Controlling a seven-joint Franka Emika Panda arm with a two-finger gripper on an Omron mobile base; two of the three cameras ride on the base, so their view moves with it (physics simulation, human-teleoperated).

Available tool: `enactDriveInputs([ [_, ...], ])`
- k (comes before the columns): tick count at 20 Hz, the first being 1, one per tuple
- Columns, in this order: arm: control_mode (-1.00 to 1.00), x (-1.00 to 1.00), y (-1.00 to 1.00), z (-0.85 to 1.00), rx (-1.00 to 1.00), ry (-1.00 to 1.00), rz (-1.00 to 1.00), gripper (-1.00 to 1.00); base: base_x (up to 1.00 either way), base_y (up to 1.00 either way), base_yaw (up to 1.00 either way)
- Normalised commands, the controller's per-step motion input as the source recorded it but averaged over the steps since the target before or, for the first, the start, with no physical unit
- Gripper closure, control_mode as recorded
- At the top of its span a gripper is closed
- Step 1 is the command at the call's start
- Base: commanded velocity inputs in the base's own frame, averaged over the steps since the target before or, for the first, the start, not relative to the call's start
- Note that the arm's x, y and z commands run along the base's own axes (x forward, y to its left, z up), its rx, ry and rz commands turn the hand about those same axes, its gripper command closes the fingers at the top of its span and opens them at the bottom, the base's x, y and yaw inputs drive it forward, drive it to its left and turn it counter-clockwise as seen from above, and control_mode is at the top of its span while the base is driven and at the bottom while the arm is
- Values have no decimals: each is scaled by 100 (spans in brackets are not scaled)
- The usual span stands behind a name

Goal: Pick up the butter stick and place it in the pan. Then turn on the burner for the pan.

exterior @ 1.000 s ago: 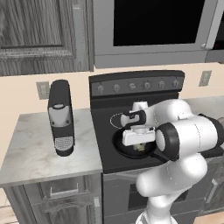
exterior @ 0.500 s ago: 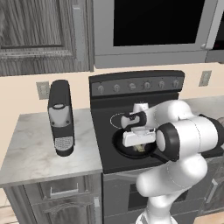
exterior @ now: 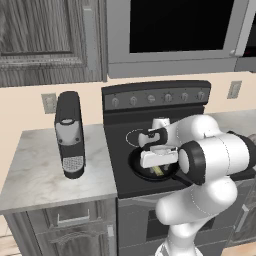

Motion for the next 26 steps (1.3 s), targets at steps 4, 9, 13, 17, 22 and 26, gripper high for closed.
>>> enactDriveInputs([
  [4,-100,0,0,0,0,0,0,-100,0,0,0],
  [9,-100,0,0,6,0,-1,0,-100,0,0,0],
  [13,-100,-4,0,34,0,-9,0,-100,0,0,0],
  [17,-100,-2,0,49,0,-12,0,-100,0,0,0],
  [22,-100,0,3,50,0,-11,0,-100,0,0,0],
  [26,-100,0,5,42,0,-13,0,-100,0,0,0],
])
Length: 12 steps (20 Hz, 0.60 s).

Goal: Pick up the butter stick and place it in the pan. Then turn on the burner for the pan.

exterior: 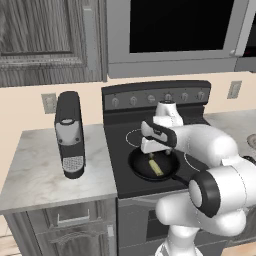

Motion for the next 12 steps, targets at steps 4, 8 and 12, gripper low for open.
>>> enactDriveInputs([
  [4,-100,0,2,32,0,-17,1,-100,0,0,0],
  [8,-100,0,9,37,1,-14,0,-100,0,0,0],
  [12,-100,0,10,46,1,-14,0,-100,0,0,0],
])
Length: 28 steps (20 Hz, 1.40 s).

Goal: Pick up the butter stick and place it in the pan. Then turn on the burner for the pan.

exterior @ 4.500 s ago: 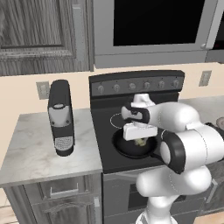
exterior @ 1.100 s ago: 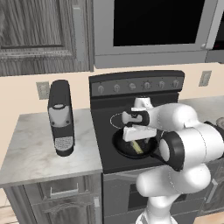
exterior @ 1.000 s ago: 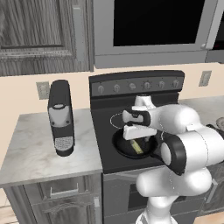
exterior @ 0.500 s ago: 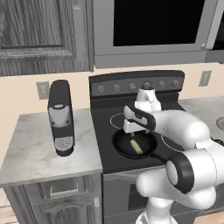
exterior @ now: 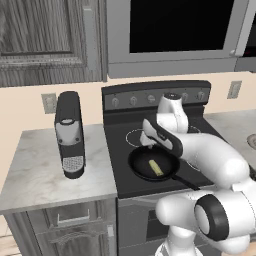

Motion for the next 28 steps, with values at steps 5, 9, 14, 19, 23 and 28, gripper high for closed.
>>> enactDriveInputs([
  [5,-100,0,8,43,1,-12,0,-100,0,0,0],
  [9,-100,0,3,41,1,-14,0,-100,0,0,0],
  [14,-100,0,0,37,1,-15,0,-100,0,0,0],
  [19,-100,0,0,27,1,-16,0,-100,0,0,0],
  [23,-100,0,0,26,1,-15,0,-100,0,0,0],
  [28,-100,0,0,25,0,-15,0,-100,0,0,0],
])
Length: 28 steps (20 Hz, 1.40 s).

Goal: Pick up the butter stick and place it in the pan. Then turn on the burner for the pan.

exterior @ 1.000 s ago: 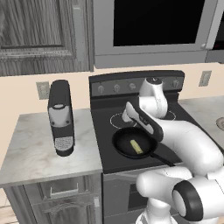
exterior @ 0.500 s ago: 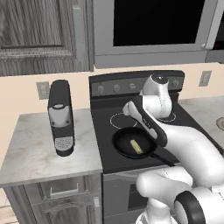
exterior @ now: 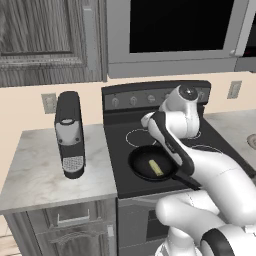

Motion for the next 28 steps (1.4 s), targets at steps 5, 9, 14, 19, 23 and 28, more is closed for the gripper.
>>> enactDriveInputs([
  [5,-100,0,0,15,0,-15,0,-100,0,0,0],
  [9,-100,0,2,12,0,-19,0,-100,0,0,0],
  [14,-100,0,0,10,0,-20,0,-100,0,0,0],
  [19,-100,0,1,11,4,-14,0,-100,0,0,0],
  [23,-100,0,9,19,5,-13,0,-100,0,0,0],
  [28,-100,0,12,18,4,-6,0,-100,0,0,0],
])
